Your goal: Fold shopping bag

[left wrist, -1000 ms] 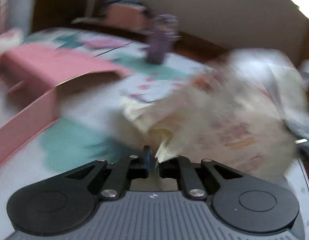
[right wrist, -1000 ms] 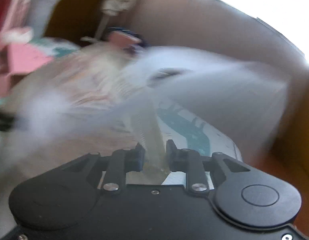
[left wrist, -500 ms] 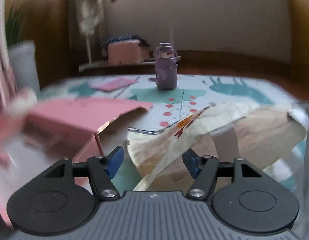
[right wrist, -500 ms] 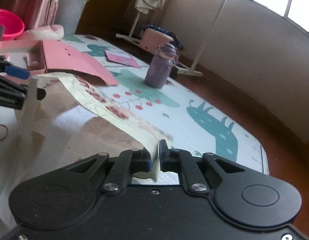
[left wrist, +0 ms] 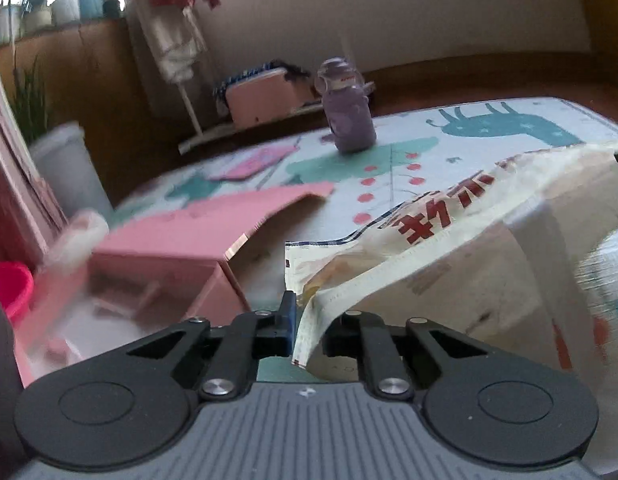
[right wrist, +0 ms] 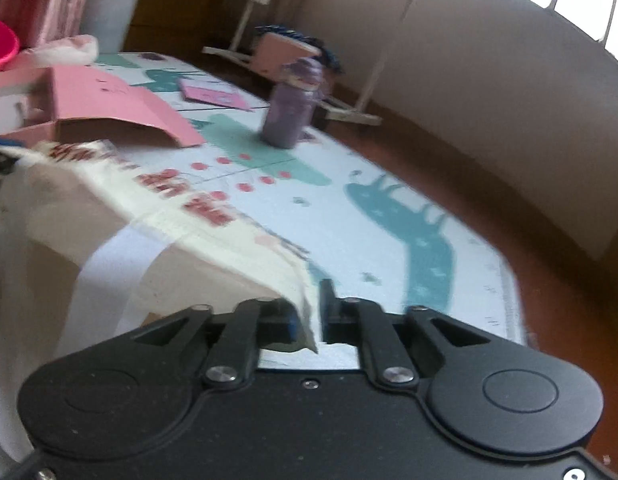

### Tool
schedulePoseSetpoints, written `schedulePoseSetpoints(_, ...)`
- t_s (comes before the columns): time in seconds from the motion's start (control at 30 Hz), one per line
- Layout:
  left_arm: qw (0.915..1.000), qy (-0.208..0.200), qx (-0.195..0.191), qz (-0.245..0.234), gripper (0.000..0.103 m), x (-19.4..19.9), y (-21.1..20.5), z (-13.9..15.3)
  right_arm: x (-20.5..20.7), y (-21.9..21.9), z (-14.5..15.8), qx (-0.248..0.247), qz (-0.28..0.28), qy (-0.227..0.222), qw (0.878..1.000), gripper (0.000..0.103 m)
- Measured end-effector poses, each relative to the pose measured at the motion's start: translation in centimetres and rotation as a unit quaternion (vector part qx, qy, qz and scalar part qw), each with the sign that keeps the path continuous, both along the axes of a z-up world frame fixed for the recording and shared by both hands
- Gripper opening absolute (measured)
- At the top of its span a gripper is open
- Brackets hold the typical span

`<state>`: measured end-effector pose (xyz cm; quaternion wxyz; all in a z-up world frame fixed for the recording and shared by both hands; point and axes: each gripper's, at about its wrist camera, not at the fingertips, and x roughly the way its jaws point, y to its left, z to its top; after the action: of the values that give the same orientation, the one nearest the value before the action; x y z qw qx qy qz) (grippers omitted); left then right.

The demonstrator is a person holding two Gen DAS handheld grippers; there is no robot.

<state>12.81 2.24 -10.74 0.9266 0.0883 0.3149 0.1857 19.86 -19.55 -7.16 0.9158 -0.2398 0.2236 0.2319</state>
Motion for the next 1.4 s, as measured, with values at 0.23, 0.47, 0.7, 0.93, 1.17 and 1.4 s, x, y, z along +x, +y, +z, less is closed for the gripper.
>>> schedulePoseSetpoints(0.23, 0.9906, 0.027, -0.092, -0.098, 0.083, -2.6, -5.7, 1.4, 0.7, -1.8, 0.1, -0.043, -0.008, 0.036, 0.998, 0.058)
schedulePoseSetpoints(0.47, 0.9709, -0.053, -0.200, -0.120, 0.083, -6.4, -3.0, 5.0, -0.7, -6.6, 2.8, -0.035, -0.079, 0.066, 0.994, 0.064)
schedulePoseSetpoints(0.7, 0.9646, -0.066, -0.240, -0.087, 0.076, -6.1, 0.1, 4.5, -3.0, -9.8, 6.7, 0.093, -0.136, 0.043, 0.985, 0.064)
schedulePoseSetpoints(0.93, 0.9404, -0.070, -0.331, -0.035, 0.069, -6.2, 3.5, 2.2, -5.6, -4.4, 2.1, 0.263, 0.012, 0.277, 0.924, 0.052)
schedulePoseSetpoints(1.17, 0.9135, -0.073, -0.400, -0.003, 0.052, -4.9, 7.2, 0.3, -6.0, 2.3, -1.8, 0.240, 0.076, 0.340, 0.906, 0.034)
schedulePoseSetpoints(1.4, 0.8856, -0.059, -0.461, 0.014, 0.052, -2.1, 9.6, -2.4, -5.5, 4.1, -3.6, 0.229, 0.087, 0.339, 0.908, 0.034)
